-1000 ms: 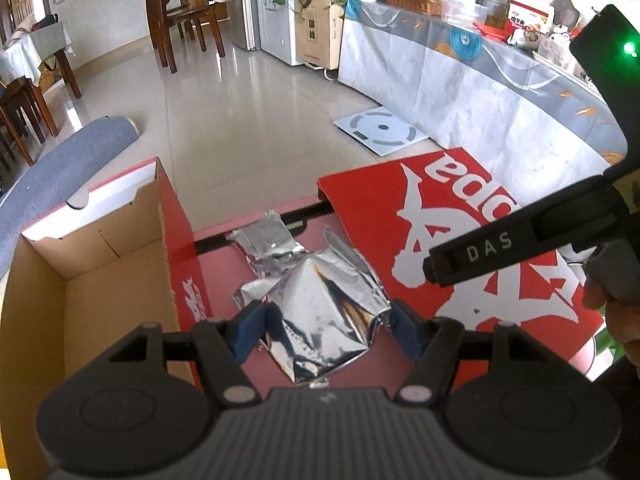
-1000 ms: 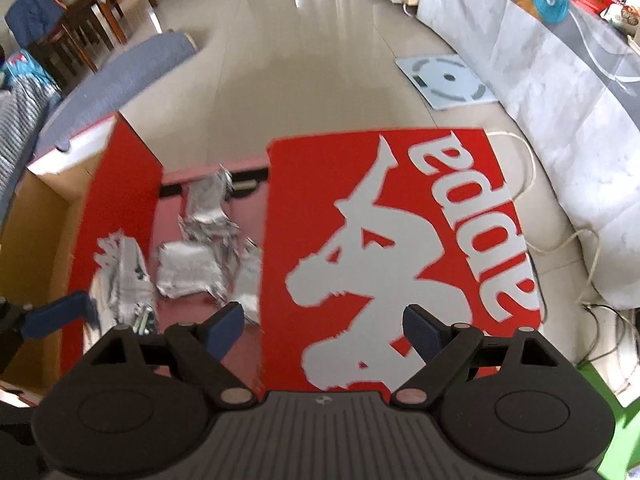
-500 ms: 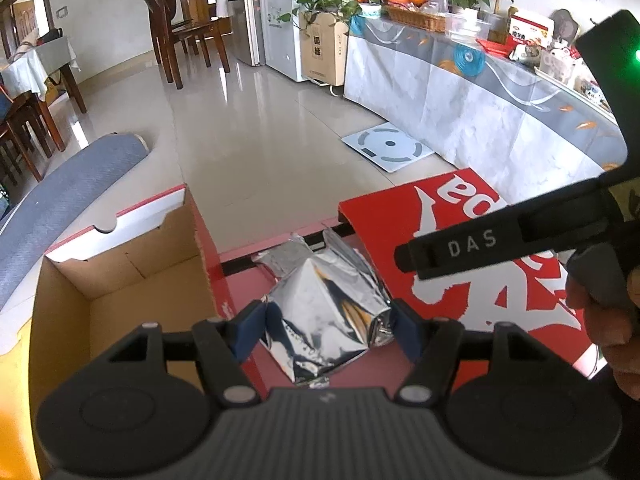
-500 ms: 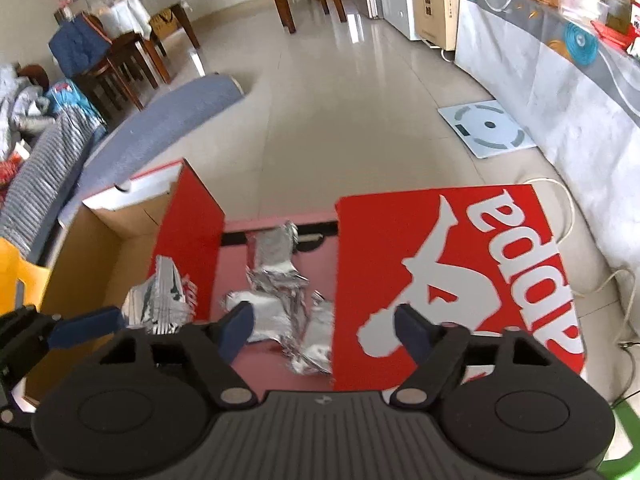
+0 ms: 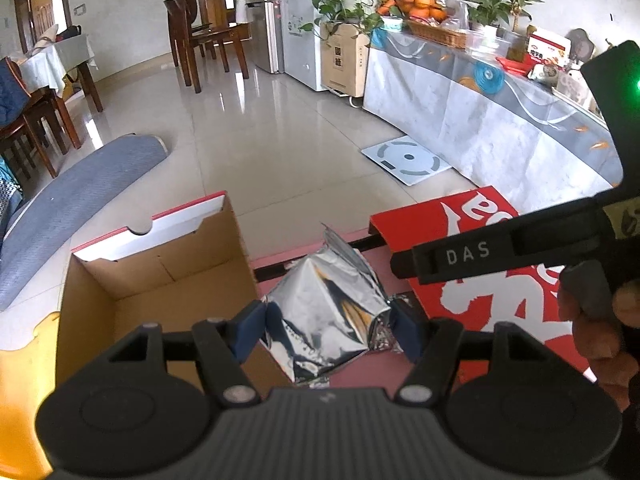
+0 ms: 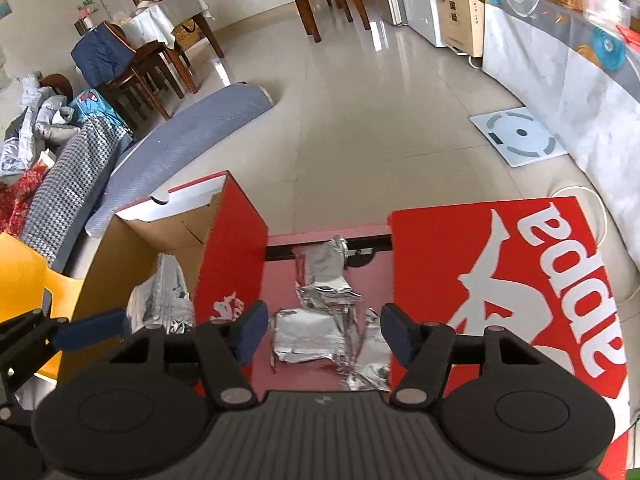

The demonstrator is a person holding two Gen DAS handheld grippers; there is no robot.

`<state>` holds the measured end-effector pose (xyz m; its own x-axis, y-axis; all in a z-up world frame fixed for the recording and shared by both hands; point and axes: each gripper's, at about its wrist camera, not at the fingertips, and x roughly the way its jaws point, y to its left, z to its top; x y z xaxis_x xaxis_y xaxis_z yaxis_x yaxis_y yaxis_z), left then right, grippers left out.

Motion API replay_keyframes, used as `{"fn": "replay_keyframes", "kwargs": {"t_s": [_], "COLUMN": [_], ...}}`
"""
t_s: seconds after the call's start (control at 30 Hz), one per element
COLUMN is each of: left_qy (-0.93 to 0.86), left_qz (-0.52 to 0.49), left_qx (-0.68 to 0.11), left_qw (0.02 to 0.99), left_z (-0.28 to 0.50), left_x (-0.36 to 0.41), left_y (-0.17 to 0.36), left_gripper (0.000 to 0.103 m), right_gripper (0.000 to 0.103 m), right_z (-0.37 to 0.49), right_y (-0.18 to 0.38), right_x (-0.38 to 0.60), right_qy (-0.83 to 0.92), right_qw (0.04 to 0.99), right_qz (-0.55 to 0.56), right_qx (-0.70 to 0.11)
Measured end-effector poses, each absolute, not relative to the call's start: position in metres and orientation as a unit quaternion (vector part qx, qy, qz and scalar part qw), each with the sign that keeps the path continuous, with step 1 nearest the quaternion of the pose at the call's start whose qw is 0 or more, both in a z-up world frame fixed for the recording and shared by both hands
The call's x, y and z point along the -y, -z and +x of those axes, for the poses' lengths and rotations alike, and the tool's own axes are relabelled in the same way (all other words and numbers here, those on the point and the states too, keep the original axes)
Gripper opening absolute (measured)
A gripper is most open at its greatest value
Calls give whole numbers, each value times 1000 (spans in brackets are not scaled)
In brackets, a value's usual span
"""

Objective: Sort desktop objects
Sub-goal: 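Carry the held silver packet with the left tool over the cardboard box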

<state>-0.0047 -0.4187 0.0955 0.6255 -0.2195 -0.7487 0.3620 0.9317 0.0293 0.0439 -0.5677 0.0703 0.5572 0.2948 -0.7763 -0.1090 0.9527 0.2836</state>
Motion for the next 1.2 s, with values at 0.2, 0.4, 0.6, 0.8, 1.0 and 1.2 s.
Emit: {"fn": "replay_keyframes", "kwargs": {"t_s": [0.2,0.4,0.6,0.8,1.0,1.2], "left_qy": [152,141,126,108,93,85], "left_qz": [83,82,73,63,52,49], "left_qx": [-397,-400,-401,-406,-412,-417], "left_qw": [901,902,904,905,905,904], "left_z": [-2,1,4,10,16,21], "left_x": [404,389,374,355,337,326], "left_y": [-99,-98,-98,-95,-87,-80], "left_gripper": [66,66,66,66,66,66], "right_gripper": [63,63,63,63,63,63], "right_z": [47,51,55,59,62,64], "right_y": [-72,-71,-69,-66,-66,-66], "right_x": [552,536,521,503,492,485], "right_qy": [-132,-143,-152,-163,-170,-175], "right_qw": [880,880,878,877,878,880], "right_qz": [100,99,96,90,83,76], "right_qx": [-446,-442,-443,-443,-440,-434]}}
